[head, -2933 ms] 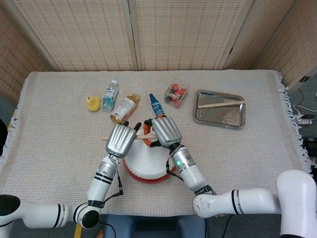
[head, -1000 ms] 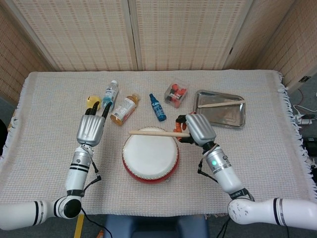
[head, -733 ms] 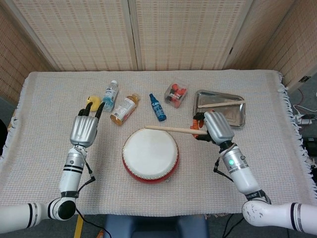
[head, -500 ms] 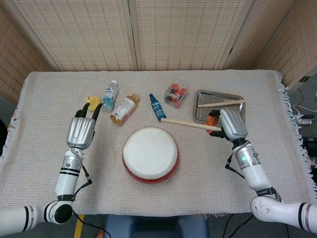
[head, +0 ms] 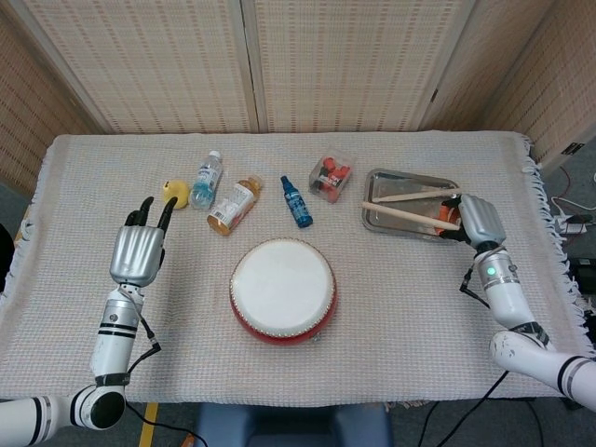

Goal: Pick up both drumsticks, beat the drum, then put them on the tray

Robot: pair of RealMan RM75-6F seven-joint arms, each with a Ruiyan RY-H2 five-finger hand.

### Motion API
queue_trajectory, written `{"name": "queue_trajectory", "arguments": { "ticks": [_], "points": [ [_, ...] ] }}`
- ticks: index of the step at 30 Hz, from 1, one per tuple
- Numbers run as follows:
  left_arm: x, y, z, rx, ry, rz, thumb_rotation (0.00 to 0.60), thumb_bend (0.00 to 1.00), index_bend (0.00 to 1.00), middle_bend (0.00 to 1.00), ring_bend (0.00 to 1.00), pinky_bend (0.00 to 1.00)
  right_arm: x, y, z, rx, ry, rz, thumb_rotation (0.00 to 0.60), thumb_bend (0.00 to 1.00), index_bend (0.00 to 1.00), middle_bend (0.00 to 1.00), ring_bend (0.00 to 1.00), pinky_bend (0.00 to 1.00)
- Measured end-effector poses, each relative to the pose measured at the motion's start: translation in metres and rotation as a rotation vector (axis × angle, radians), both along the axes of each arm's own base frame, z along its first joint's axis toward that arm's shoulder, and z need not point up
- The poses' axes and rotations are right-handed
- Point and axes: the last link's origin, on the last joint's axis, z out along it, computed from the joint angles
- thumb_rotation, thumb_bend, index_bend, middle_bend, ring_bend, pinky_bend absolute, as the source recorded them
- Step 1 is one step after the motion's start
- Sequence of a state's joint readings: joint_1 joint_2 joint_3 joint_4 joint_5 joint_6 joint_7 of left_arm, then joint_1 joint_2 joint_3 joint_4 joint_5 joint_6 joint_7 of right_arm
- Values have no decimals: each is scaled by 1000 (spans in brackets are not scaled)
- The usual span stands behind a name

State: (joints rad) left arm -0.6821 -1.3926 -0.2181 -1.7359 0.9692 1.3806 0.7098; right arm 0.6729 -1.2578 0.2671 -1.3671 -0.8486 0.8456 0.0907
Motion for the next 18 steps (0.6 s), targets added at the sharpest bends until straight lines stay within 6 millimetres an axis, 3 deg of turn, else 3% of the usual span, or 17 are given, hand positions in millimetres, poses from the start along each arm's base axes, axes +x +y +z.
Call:
{"name": "queue_trajectory", "arguments": {
  "ticks": [9,15,18],
  "points": [
    [-8,2,1,1,-2,28,600,300,0,91,49,229,-48,-34,-12,7,-20,-135,600,672,846,558,549,404],
    [-12,3,1,3,-8,45,600,300,0,92,48,229,-59,-50,-32,37,-22,-175,600,673,831,558,539,378],
    [-15,4,2,4,-11,53,600,300,0,92,47,228,-58,-55,-43,60,-5,-176,600,673,742,556,478,337]
  ]
}}
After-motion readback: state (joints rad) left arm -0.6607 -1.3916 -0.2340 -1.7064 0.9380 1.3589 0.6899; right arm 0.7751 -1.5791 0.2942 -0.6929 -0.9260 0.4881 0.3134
